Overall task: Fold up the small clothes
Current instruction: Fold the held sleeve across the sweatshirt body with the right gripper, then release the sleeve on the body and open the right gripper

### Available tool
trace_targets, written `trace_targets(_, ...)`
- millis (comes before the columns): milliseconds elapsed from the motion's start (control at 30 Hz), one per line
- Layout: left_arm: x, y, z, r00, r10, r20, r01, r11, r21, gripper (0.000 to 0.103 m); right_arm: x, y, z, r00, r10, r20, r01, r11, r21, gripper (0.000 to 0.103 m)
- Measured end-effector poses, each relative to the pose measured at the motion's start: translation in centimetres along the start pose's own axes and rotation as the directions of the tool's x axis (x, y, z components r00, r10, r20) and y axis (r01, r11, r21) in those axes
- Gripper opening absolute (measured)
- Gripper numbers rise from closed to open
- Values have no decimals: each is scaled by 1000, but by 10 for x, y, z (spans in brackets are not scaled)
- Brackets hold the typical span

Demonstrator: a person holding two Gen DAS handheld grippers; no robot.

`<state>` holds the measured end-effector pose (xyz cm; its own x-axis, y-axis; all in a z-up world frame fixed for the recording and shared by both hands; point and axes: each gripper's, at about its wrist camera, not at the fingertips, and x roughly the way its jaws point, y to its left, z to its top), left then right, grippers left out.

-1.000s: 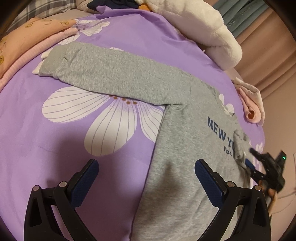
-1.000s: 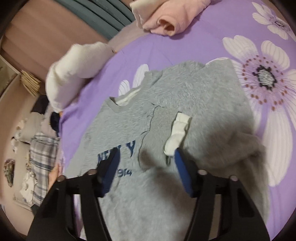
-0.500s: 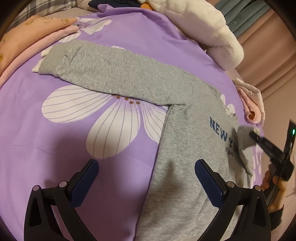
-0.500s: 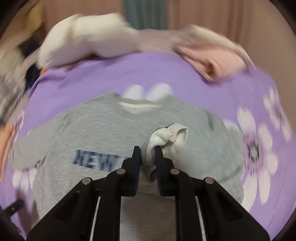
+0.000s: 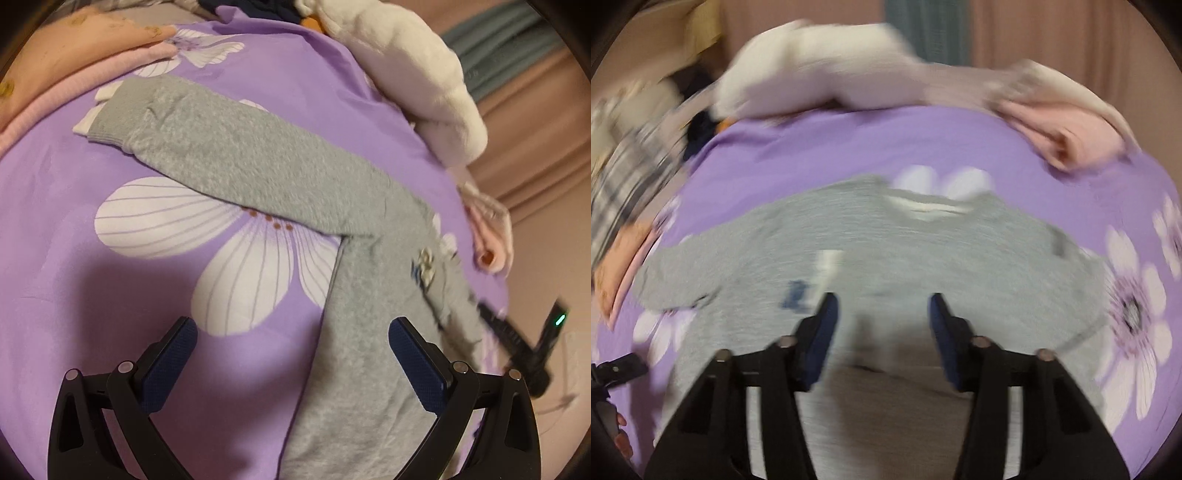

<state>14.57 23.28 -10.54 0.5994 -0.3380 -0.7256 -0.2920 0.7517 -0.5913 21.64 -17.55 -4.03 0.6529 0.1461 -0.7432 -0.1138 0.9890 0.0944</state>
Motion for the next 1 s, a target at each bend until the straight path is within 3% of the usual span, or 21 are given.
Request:
trace_targets(133,-3,15,14,997,-75,16,76,993,-85,102,11,-65,-9,993,-109,-42,114,984,139,30)
trace_targets(267,-9,34,34,990,-133,50,140,973,-184,102,20,-96,-32,970,-218,-107,230,965,122,22)
trace_targets(333,-12,45,43,984,-157,80,171,956,-237,102,19,-104,-41,964,-246,-96,255,963,87,8)
trace_targets(467,-13,64,59,976,-170,132,203,932,-300,102,15,-122,-48,974,-212,-76,221,965,139,6)
trace_targets(533,-10,78,66,973,-174,153,218,910,-352,102,7,-117,-44,980,-189,-63,196,968,154,12)
trace_targets(600,-7,87,73,964,-193,181,250,889,-383,102,-11,-105,-42,990,-144,-3,143,978,153,28)
trace_targets(700,-5,91,87,960,-172,222,249,889,-385,102,-40,-87,-42,994,-61,94,48,991,128,43)
trace_targets(833,-1,99,100,956,-156,247,250,875,-414,102,-59,-69,-46,989,-25,144,16,998,62,44)
trace_targets(967,-1,93,105,959,-71,275,182,897,-402,100,-61,-64,-50,989,4,145,-11,999,46,44)
trace_targets(1000,-1,88,105,962,-23,274,133,910,-393,94,-60,-63,-52,990,10,142,-17,999,49,44)
